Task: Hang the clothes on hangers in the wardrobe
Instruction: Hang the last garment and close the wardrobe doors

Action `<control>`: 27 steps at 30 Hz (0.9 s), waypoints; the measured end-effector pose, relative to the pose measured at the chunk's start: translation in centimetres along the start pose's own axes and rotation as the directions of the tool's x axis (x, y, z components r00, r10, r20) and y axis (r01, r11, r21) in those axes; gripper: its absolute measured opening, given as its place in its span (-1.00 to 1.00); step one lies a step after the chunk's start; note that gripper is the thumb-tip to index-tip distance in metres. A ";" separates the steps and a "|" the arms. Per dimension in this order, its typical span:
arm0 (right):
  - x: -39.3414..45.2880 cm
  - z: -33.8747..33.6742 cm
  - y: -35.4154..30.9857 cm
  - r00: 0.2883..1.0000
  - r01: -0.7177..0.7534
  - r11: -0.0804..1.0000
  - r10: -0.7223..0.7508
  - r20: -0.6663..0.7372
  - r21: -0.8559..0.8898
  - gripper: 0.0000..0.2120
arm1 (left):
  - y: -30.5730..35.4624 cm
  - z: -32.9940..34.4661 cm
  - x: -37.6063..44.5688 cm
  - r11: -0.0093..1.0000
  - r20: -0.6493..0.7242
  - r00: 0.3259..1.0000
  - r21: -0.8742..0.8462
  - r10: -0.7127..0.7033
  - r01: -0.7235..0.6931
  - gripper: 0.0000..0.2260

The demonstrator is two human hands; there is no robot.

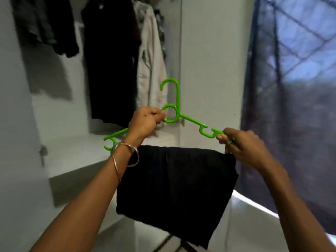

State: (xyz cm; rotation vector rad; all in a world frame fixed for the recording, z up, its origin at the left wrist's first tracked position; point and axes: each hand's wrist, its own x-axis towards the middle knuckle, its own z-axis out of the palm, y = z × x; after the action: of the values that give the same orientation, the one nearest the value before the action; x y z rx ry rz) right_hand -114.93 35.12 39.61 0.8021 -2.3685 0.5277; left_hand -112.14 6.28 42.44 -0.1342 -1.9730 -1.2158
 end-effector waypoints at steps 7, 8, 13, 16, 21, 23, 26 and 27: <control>11.9 6.7 -7.1 0.903 0.217 0.976 -0.199 -0.382 0.002 -0.53 | -3.1 -10.5 7.9 0.988 -0.165 0.985 0.151 0.052 -0.027 -0.73; 12.7 6.6 -7.7 0.891 0.214 0.977 -0.198 -0.409 -0.005 -0.61 | -3.3 -11.0 8.5 0.986 -0.174 0.984 0.168 0.050 -0.020 -0.78; 20.9 6.0 -11.5 0.848 0.273 0.962 -0.226 -0.479 0.029 -0.90 | -3.6 -15.1 14.6 0.937 -0.242 0.954 0.339 0.178 -0.089 -0.75; 26.9 5.2 -13.2 0.866 0.317 0.948 -0.289 -0.408 0.002 -0.81 | -2.5 -17.8 18.0 0.803 -0.227 0.948 0.595 0.223 -0.046 -0.78; 36.0 4.4 -15.9 0.845 0.368 0.930 -0.345 -0.408 -0.025 -0.76 | 0.3 -24.0 23.2 0.564 -0.282 0.903 0.824 0.324 0.054 -0.85; 39.4 4.5 -17.2 0.823 0.359 0.932 -0.341 -0.454 -0.048 -0.75 | 1.0 -25.9 25.0 0.477 -0.294 0.883 0.874 0.366 0.093 -0.87; 44.4 4.1 -19.7 0.787 0.359 0.932 -0.334 -0.519 -0.055 -0.79 | 1.8 -28.0 28.0 0.410 -0.286 0.849 0.907 0.443 0.091 -0.87; 46.0 4.0 -20.7 0.771 0.360 0.932 -0.321 -0.550 -0.039 -0.83 | 2.1 -28.5 29.0 0.406 -0.279 0.839 0.911 0.467 0.076 -0.87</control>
State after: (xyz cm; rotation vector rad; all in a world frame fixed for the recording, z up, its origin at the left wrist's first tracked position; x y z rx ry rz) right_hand -133.13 -1.55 69.28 0.9383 -1.6349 0.5911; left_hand -114.55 -23.86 69.73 0.4555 -1.7792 0.1518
